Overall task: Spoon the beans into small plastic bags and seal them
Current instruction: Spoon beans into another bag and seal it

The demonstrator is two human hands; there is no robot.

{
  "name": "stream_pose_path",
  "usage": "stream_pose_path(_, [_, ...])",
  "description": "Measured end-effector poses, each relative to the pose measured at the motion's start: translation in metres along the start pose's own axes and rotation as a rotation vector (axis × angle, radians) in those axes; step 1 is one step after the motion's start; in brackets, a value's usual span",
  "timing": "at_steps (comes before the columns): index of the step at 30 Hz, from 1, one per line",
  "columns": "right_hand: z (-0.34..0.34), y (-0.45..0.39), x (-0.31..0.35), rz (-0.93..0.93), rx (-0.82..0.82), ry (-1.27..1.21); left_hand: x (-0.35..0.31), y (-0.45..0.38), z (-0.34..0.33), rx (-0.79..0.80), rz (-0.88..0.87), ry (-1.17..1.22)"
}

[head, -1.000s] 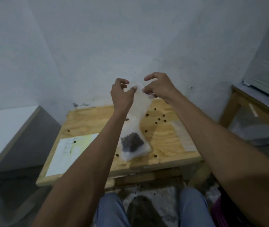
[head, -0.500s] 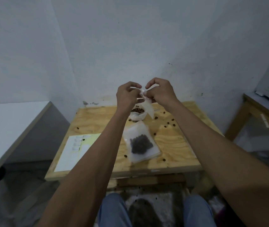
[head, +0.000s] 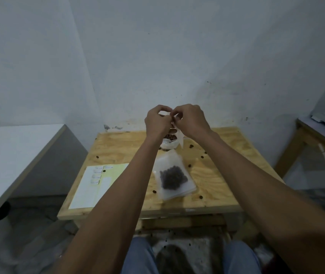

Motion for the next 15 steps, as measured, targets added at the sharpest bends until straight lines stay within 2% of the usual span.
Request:
stream_pose_path(7, [-0.007, 0.001, -0.006, -0.08, 0.034, -0.038, -0.001, 0.001, 0.0, -0.066, -0.152, -0.118])
stream_pose_path(15, [-0.01, 0.004, -0.008, -0.087, -0.045, 0.021, -0.015, 0.003, -0.005, -0.119, -0.283, -0.338])
Point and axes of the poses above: each hand's wrist, its own y-axis away from the middle knuckle, its own z-axis out of the back of the hand, x = y × z, the point moved 7 cm from there along -y, towards the middle knuckle, and after that the axes turned 15 degrees about z, right-handed, at the moved point
